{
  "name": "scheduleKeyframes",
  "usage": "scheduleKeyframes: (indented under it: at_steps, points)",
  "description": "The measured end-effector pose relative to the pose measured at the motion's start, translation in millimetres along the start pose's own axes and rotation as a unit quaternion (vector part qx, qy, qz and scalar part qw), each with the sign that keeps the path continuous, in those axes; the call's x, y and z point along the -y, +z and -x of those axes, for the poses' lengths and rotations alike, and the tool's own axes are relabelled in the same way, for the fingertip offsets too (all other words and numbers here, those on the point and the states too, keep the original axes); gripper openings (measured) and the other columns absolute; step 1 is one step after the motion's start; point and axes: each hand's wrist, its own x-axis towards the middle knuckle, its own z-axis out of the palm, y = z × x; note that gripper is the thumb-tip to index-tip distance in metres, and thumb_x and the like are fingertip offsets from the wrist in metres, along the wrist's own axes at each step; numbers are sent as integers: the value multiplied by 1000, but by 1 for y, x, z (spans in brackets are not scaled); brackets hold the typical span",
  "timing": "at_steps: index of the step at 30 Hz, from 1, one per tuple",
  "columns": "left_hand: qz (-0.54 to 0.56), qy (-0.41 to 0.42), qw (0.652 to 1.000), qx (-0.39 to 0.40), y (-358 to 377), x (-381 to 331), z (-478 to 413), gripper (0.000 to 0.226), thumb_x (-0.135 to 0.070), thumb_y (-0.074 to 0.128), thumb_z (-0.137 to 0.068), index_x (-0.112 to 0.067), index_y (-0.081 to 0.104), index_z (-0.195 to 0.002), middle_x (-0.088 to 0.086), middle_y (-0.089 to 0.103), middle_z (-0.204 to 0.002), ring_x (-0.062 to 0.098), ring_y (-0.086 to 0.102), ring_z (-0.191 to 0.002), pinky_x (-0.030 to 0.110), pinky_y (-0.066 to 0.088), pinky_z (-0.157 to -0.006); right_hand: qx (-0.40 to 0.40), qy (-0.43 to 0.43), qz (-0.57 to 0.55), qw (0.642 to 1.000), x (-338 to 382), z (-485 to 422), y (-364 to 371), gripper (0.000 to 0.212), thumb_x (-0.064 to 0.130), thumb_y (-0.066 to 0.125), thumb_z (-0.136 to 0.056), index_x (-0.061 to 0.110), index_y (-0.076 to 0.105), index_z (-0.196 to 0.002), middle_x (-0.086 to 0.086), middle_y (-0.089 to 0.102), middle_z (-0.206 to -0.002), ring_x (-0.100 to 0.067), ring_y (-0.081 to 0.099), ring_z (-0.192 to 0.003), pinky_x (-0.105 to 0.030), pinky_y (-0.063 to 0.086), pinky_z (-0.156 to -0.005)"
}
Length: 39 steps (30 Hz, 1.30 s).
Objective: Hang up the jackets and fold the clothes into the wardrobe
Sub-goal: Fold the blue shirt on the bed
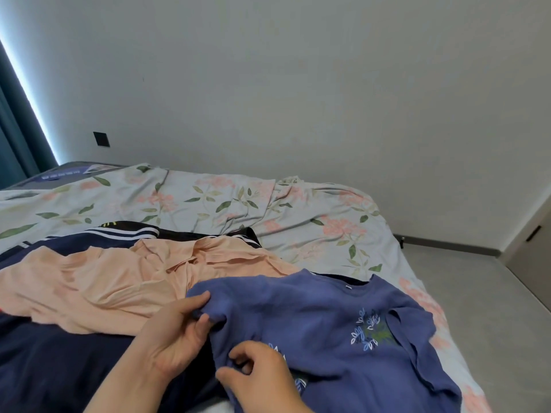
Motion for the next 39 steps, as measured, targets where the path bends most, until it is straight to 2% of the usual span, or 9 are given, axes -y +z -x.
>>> scheduleKeyframes:
  at_steps: [4, 7, 10, 12, 17, 24, 29, 36, 39]
  points:
    - [-57, -25, 998, 12, 15, -6, 10, 40, -9, 57, -80, 12, 56, -114, 27, 63, -96, 28, 66, -58, 25, 55, -44, -116, 48, -32, 992, 15, -9, 12, 59, 69, 74, -41, 35, 62, -89, 16, 59, -91, 7, 59, -84, -14, 49, -76]
    - [-136, 11, 990, -42, 24, -1, 11, 28, -13, 45, -98, 14, 56, -98, 20, 66, -67, 24, 63, -52, 32, 56, -49, -135, 12, -21, 991, 24, -15, 10, 54, 51, 68, -70, 32, 63, -120, 12, 57, -121, -7, 55, -116, -26, 44, -101]
    - [-189, 94, 974, -81, 28, -11, 10, 10, -9, 53, -95, -2, 60, -91, 6, 58, -59, 12, 49, -47, 19, 39, -36, -105, -4, -97, 990, 26, -15, -3, 9, 22, 59, -80, 29, 60, -74, 15, 57, -82, -3, 47, -76, -14, 41, -69]
    - [-215, 137, 960, -118, 25, -24, 3, 5, -11, 58, -92, -13, 58, -87, 1, 49, -63, 11, 38, -53, 21, 29, -40, -76, 8, -110, 991, 22, -12, -12, 24, 12, 56, -78, 21, 42, -62, 7, 43, -60, -9, 30, -63, -20, 30, -52]
    - [-156, 151, 961, -172, 16, -32, -27, 13, -8, 54, -97, -13, 55, -85, 5, 53, -76, 14, 49, -67, 26, 41, -55, 9, 58, -127, 990, 16, -4, -26, 26, -5, 43, -80, 19, 45, -70, 1, 47, -70, -12, 39, -69, -25, 33, -60]
    - [-120, 216, 945, -215, 19, -29, -45, 30, 3, 48, -94, -9, 46, -67, -2, 45, -37, 6, 42, -31, 13, 37, -35, 35, 45, -117, 992, 19, 6, -16, 41, 28, 68, -87, 22, 43, -55, 10, 40, -49, 4, 34, -48, -13, 29, -48]
    - [-320, 384, 851, -161, 59, -5, -39, 17, 2, 65, -77, -11, 62, -66, 4, 57, -66, 20, 51, -69, 32, 42, -63, 20, 65, -62, 996, 22, 7, -35, 30, 27, 51, -95, 7, 67, -112, -5, 67, -115, -16, 56, -107, -16, 30, -68]
    - [-649, 428, 629, 30, 113, 95, -76, 32, 1, 66, -77, -16, 67, -104, -3, 64, -106, 1, 54, -91, 7, 37, -84, 32, 158, -159, 974, -26, 20, -66, 44, -4, 54, -90, -9, 50, -134, -22, 61, -125, -24, 61, -110, -33, 52, -94]
    - [-677, 308, 656, 130, 102, 125, -86, 47, -17, 62, -91, -45, 54, -127, -24, 58, -122, -4, 54, -107, 14, 40, -94, 68, 192, -182, 962, -52, 35, -84, 54, 12, 60, -91, -13, 46, -136, -7, 52, -135, -20, 52, -128, -25, 42, -99]
